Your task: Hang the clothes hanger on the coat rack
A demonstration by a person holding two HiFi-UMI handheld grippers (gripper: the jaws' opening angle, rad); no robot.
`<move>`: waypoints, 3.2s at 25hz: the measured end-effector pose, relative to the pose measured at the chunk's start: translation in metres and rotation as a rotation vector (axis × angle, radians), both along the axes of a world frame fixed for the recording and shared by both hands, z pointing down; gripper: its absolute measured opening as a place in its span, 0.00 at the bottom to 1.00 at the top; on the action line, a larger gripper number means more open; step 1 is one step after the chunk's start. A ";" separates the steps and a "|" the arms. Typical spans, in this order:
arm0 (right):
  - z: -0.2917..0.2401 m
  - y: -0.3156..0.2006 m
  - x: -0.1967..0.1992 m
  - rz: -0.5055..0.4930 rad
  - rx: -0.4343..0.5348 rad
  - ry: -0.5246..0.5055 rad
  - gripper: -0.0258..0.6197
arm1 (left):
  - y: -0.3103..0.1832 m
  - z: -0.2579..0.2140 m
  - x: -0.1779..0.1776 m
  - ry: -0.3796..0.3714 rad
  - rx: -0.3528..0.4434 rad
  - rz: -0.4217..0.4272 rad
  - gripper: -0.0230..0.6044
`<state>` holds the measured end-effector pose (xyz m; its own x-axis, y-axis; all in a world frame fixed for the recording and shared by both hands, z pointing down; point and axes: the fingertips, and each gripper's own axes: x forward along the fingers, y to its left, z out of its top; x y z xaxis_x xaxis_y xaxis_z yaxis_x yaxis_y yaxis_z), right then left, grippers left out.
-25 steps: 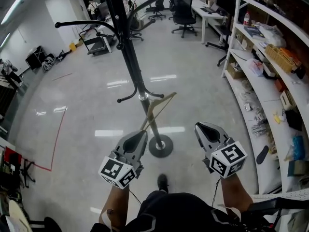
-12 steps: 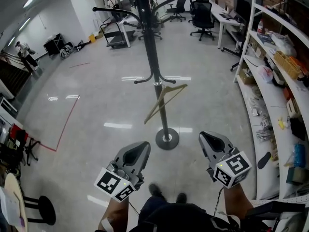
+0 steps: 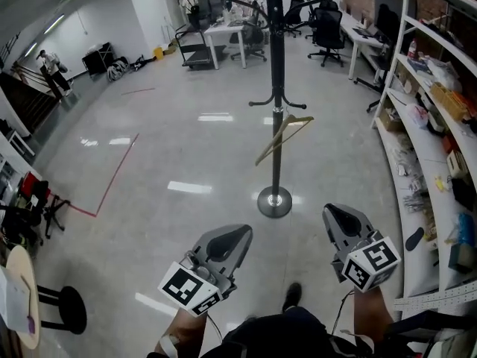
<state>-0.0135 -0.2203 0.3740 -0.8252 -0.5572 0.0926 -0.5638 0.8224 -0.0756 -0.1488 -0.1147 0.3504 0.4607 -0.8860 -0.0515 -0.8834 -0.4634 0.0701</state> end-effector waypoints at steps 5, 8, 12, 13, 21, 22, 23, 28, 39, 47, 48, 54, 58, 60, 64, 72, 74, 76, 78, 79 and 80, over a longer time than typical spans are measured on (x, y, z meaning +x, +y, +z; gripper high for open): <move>0.021 0.089 -0.019 -0.007 -0.041 0.050 0.05 | 0.080 0.015 -0.016 0.023 -0.029 0.007 0.04; 0.024 0.126 -0.026 -0.012 -0.043 0.083 0.05 | 0.117 0.017 -0.020 0.043 -0.042 0.010 0.04; 0.013 0.165 -0.015 -0.026 -0.036 0.075 0.05 | 0.160 0.005 -0.008 0.058 -0.037 -0.025 0.04; 0.010 0.173 -0.011 -0.028 -0.036 0.061 0.05 | 0.169 0.002 -0.004 0.052 -0.035 -0.033 0.04; -0.001 0.245 0.036 -0.067 0.001 0.030 0.05 | 0.239 -0.007 0.043 0.021 -0.019 -0.079 0.04; -0.002 0.256 0.047 -0.070 0.006 0.030 0.05 | 0.249 -0.008 0.055 0.019 -0.021 -0.082 0.04; -0.002 0.266 0.060 -0.072 0.010 0.034 0.05 | 0.259 -0.010 0.068 0.016 -0.022 -0.085 0.04; 0.003 0.315 0.125 -0.079 -0.004 0.026 0.05 | 0.308 -0.004 0.130 0.029 -0.063 -0.123 0.04; -0.020 0.405 0.178 -0.059 0.026 -0.038 0.05 | 0.398 -0.004 0.173 0.000 -0.133 -0.187 0.04; -0.016 0.505 0.191 0.035 0.023 -0.035 0.05 | 0.491 0.004 0.178 0.012 -0.110 -0.099 0.04; -0.012 0.520 0.192 0.044 0.011 -0.028 0.05 | 0.505 0.007 0.178 0.021 -0.112 -0.088 0.04; -0.005 0.607 0.204 0.103 -0.029 0.003 0.05 | 0.577 0.010 0.181 0.065 -0.116 -0.038 0.04; -0.015 0.641 0.228 0.132 -0.001 0.012 0.05 | 0.604 0.005 0.199 0.072 -0.102 -0.016 0.04; -0.019 0.650 0.240 0.133 0.010 0.009 0.05 | 0.613 0.002 0.212 0.059 -0.094 -0.014 0.04; -0.028 0.679 0.274 0.137 0.020 -0.002 0.05 | 0.642 -0.008 0.238 0.055 -0.082 -0.058 0.04; -0.015 0.717 0.343 0.091 0.021 0.036 0.05 | 0.680 -0.008 0.307 0.021 -0.098 -0.082 0.04; -0.016 0.722 0.352 0.090 0.013 0.025 0.05 | 0.688 -0.009 0.317 0.017 -0.103 -0.095 0.04; -0.020 0.727 0.353 0.094 0.013 0.016 0.05 | 0.696 -0.014 0.314 0.021 -0.096 -0.122 0.04; -0.027 0.730 0.350 0.099 0.026 0.015 0.05 | 0.700 -0.020 0.312 0.021 -0.086 -0.124 0.04; -0.030 0.730 0.349 0.104 0.030 0.013 0.05 | 0.702 -0.021 0.312 0.021 -0.082 -0.115 0.04; -0.031 0.731 0.349 0.111 0.028 0.008 0.05 | 0.705 -0.021 0.313 0.017 -0.083 -0.104 0.04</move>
